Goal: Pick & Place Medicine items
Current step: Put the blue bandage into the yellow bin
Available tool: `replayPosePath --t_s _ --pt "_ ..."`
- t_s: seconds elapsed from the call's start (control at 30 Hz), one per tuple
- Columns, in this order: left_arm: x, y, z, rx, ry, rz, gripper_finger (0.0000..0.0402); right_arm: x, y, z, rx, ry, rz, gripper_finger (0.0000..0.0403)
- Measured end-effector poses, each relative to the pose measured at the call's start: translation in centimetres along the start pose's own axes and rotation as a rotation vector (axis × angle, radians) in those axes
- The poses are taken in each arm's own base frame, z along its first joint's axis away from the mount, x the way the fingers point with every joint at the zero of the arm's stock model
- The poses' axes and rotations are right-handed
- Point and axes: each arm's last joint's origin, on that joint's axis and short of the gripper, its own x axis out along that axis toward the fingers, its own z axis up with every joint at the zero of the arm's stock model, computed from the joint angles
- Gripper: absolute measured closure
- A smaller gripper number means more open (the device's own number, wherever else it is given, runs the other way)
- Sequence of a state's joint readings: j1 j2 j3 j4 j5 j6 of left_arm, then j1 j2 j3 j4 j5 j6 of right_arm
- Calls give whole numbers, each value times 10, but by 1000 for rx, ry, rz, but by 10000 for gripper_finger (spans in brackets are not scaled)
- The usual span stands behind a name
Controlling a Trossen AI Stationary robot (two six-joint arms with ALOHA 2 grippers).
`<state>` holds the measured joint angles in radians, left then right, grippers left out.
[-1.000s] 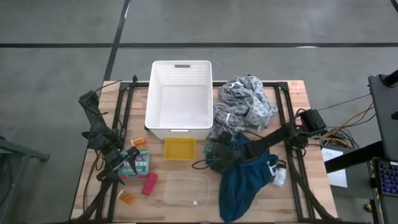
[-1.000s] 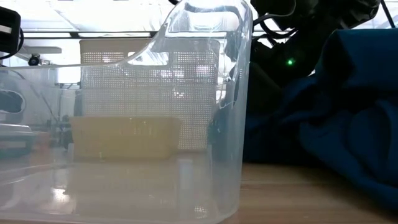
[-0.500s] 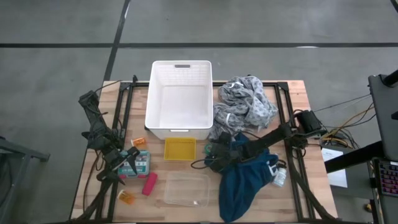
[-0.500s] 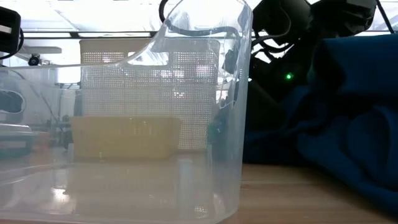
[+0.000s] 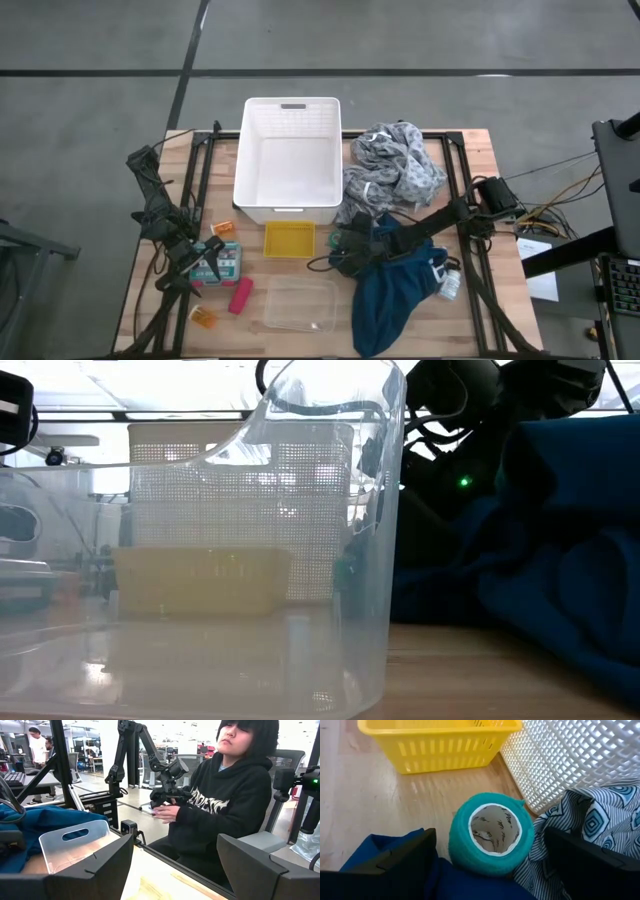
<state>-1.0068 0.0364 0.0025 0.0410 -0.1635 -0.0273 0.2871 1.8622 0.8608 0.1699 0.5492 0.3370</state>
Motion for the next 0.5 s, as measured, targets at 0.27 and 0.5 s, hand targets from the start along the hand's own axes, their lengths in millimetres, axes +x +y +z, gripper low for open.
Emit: replayPosePath --t_s 0.27,0.5 --pt "0 0 0 0 0 1 110 0 0 0 0 0 1 54" --pt "0 0 0 0 0 0 110 0 0 0 -1 -1 0 117"
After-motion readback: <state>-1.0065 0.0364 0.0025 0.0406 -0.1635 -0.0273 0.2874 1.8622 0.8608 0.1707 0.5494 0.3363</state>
